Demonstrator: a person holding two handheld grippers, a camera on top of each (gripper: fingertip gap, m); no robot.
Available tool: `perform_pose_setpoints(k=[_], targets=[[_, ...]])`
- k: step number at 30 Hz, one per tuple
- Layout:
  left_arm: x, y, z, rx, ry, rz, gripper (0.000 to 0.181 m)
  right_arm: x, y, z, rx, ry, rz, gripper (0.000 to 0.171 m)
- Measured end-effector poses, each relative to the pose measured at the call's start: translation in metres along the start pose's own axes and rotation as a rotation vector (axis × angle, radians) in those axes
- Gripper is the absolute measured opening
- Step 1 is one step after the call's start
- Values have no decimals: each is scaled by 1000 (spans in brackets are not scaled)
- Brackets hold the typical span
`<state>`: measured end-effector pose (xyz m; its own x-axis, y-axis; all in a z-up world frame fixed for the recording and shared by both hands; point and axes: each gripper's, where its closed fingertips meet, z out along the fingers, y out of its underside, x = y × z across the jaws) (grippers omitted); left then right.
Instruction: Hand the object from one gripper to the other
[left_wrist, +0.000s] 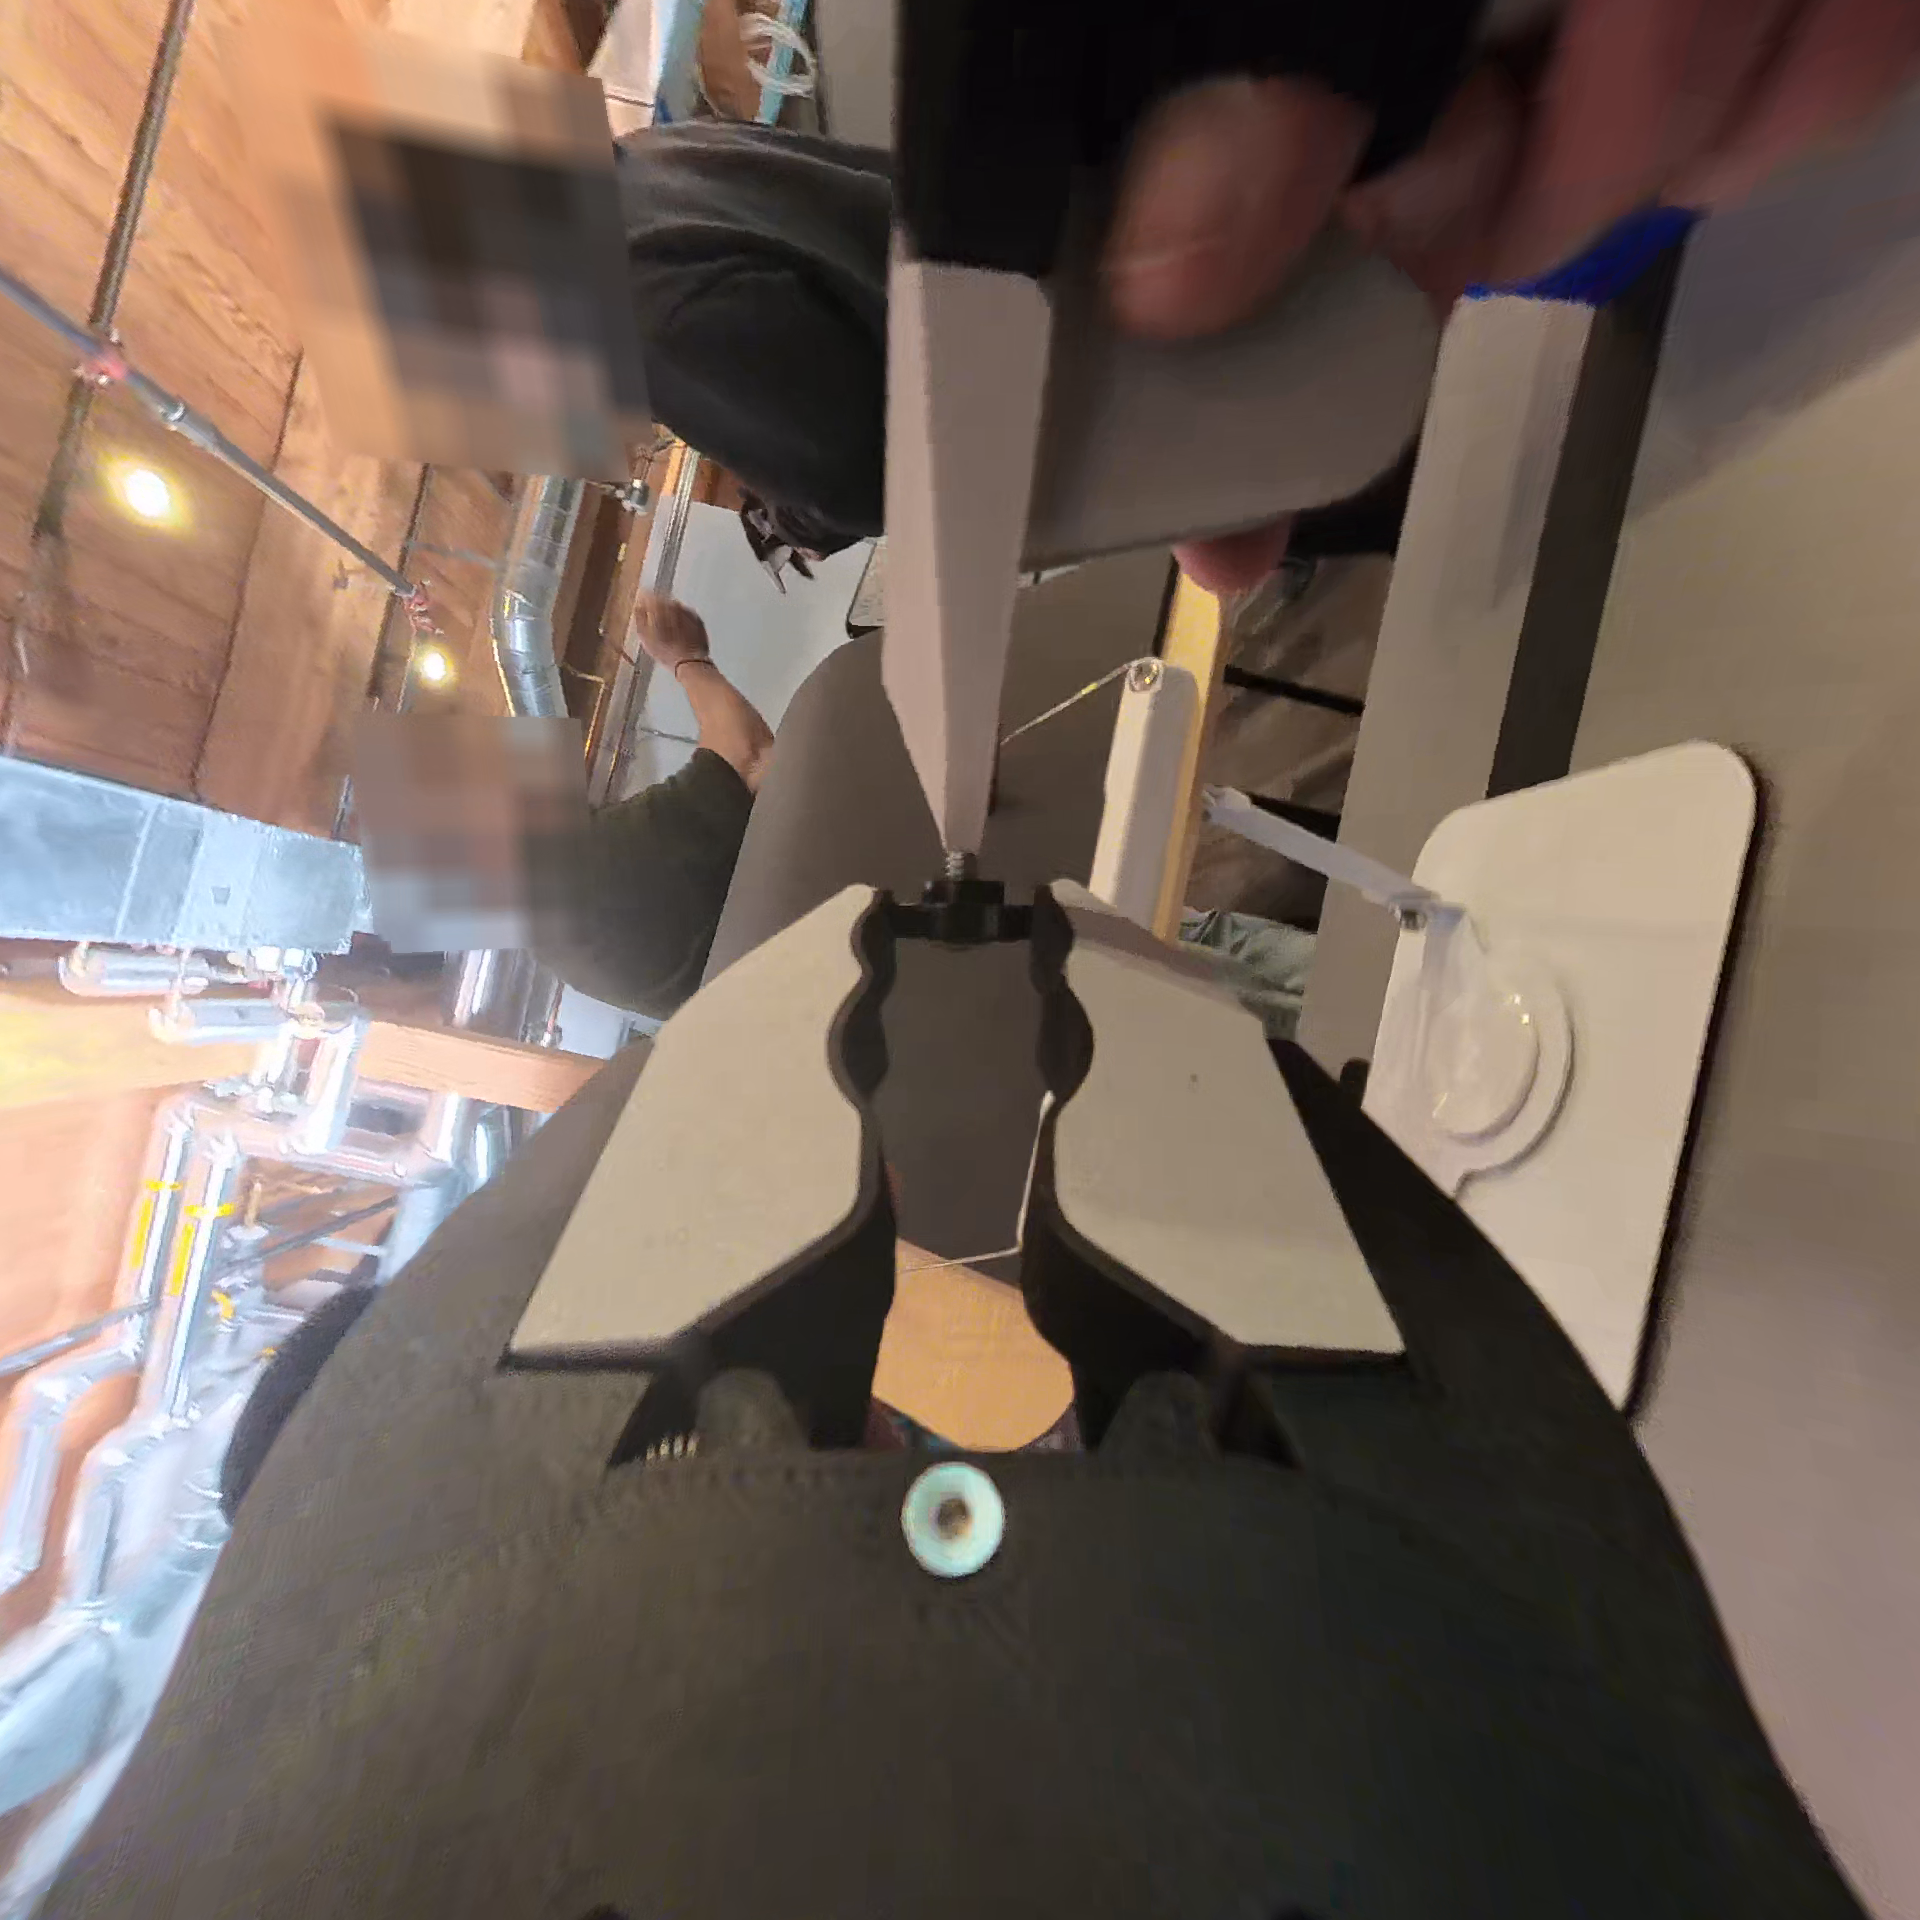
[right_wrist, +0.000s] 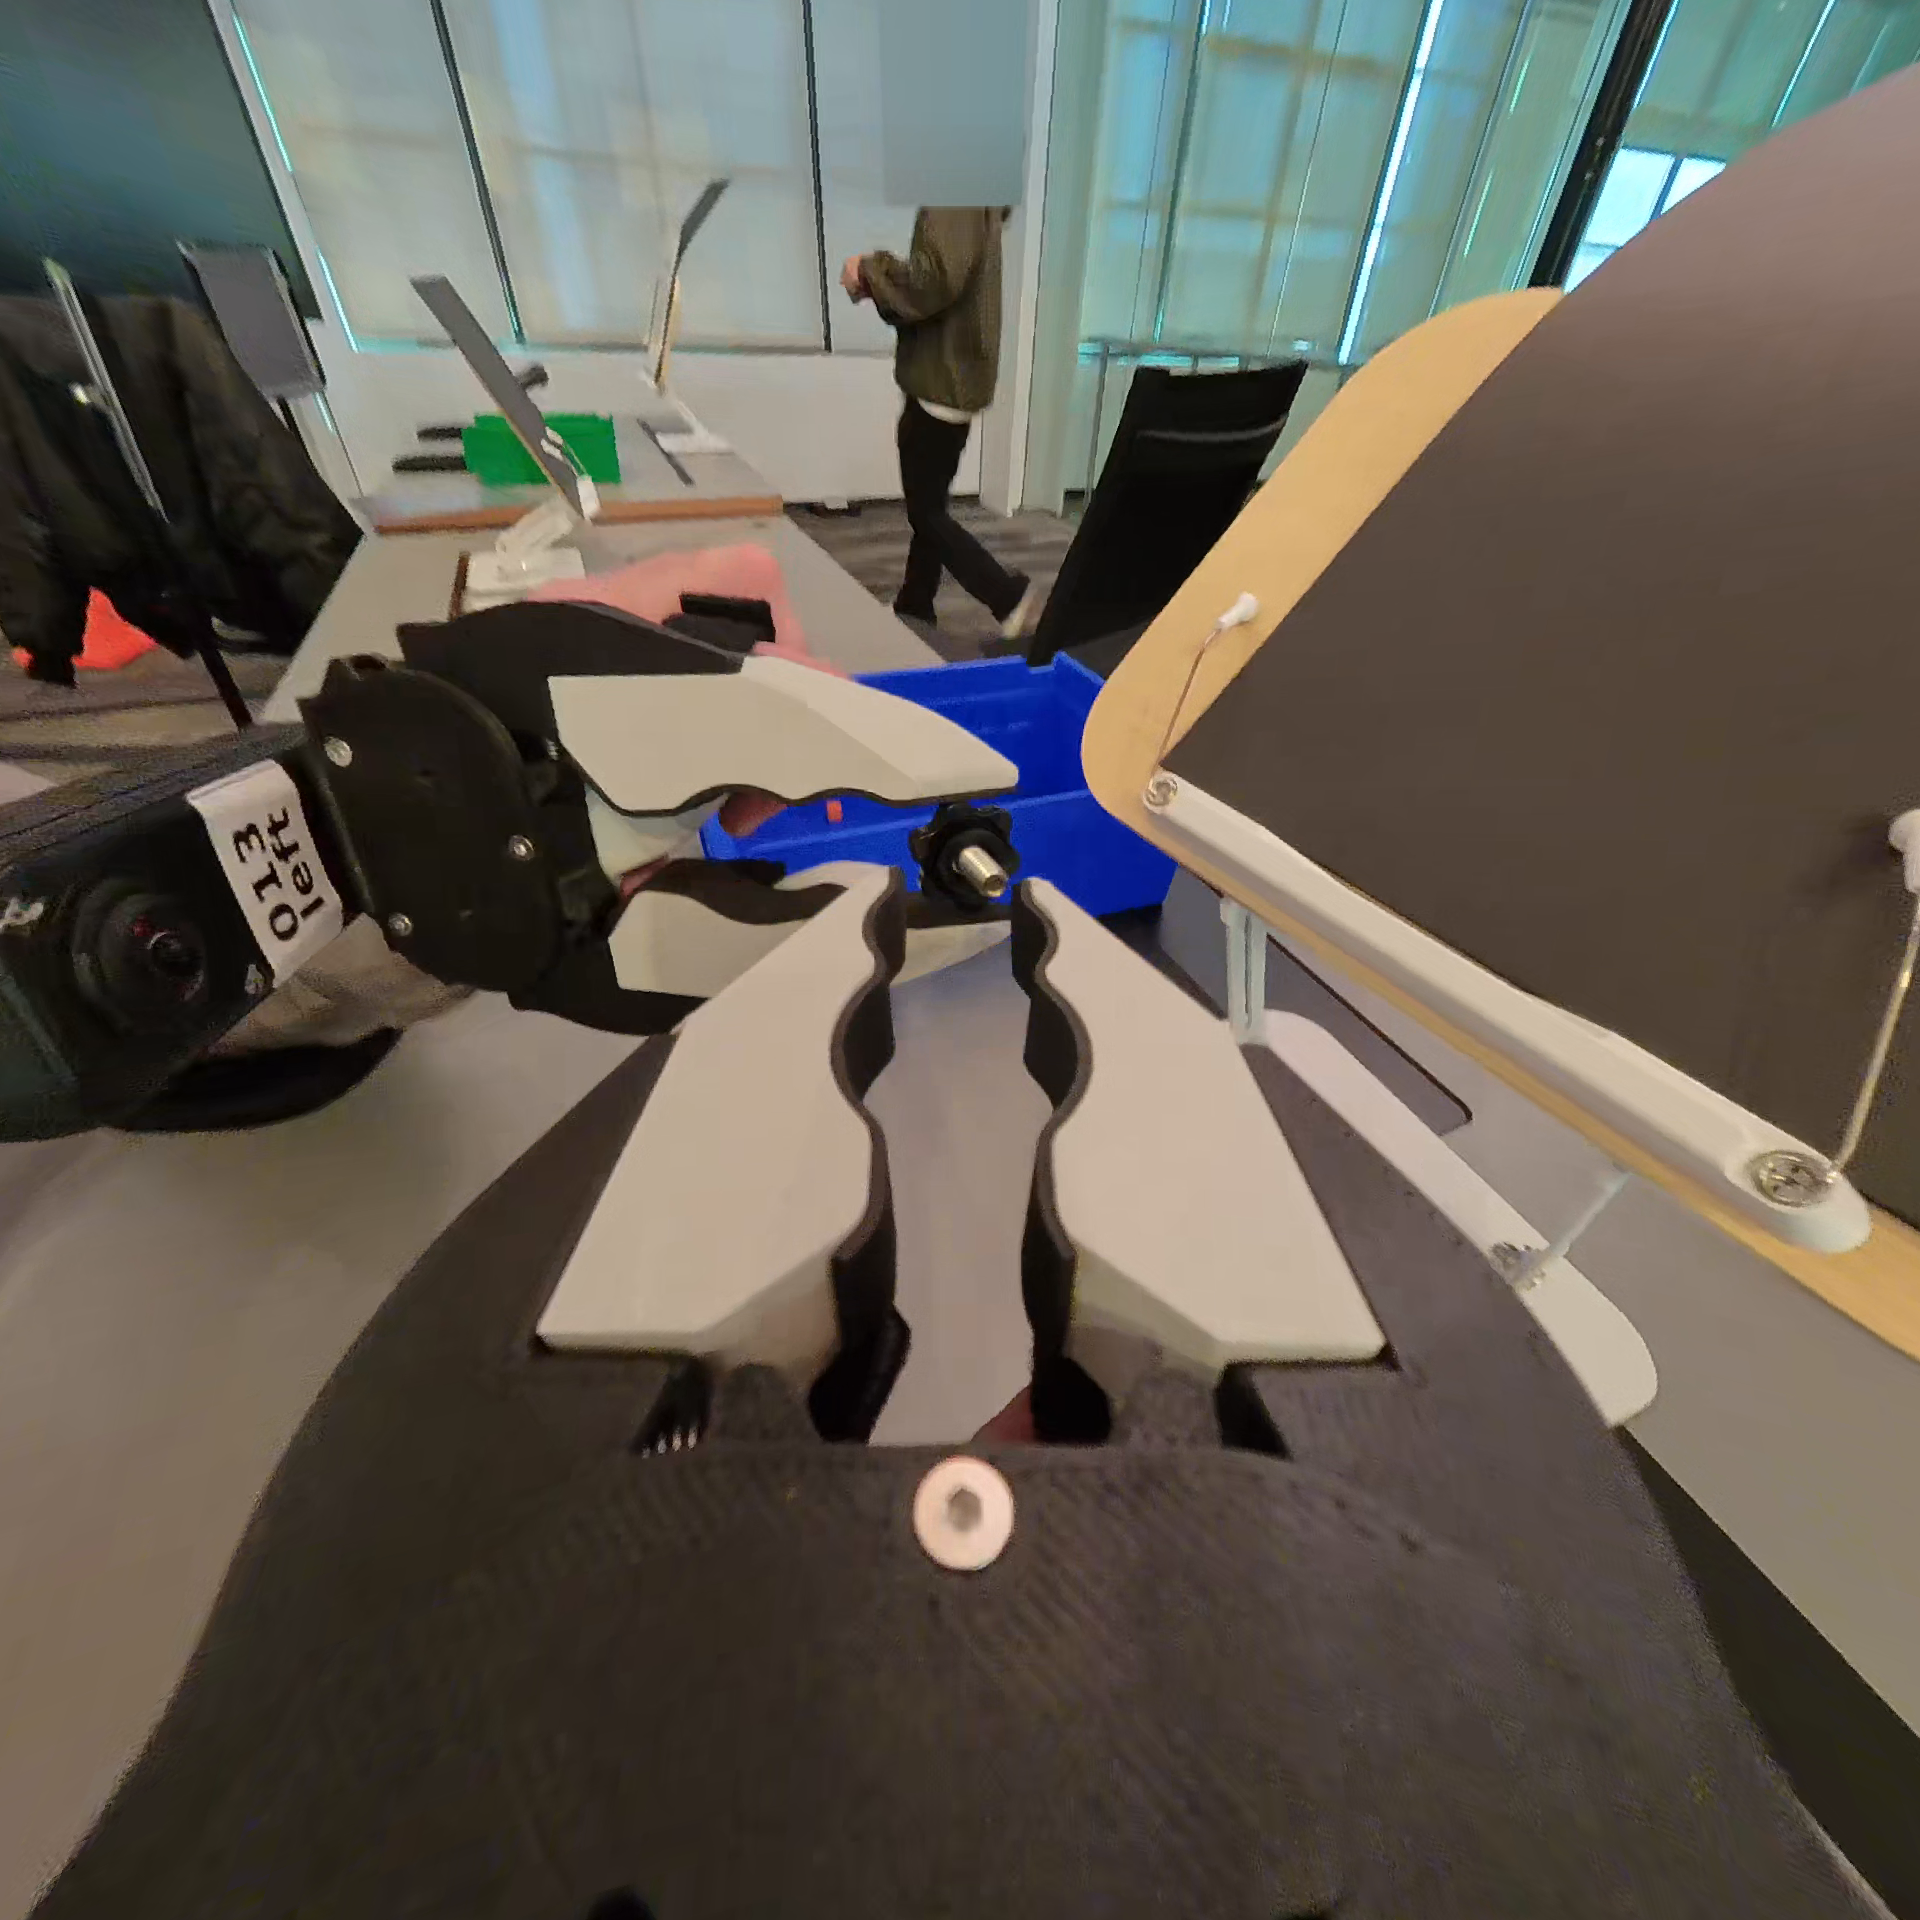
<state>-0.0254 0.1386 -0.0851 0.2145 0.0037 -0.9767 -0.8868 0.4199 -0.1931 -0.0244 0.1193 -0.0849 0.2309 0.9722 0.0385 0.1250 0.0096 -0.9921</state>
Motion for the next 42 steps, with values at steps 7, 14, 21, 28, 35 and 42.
perform_pose_setpoints(k=[7,14,21,28,35,42], targets=[[26,2,-2,-39,145,134,24,1,22,-4,-196,35,-191,13],[40,-1,-2,-65,201,168,25,14,46,-1,-427,240,-628,11],[45,0,-1,-81,222,175,25,18,52,5,-506,334,-934,5],[45,1,-1,-81,211,197,24,17,52,6,-511,354,-1094,2],[39,-6,1,-38,176,152,29,15,50,5,-436,274,-860,2],[24,-6,4,0,125,12,43,15,34,2,-230,154,-468,2]])
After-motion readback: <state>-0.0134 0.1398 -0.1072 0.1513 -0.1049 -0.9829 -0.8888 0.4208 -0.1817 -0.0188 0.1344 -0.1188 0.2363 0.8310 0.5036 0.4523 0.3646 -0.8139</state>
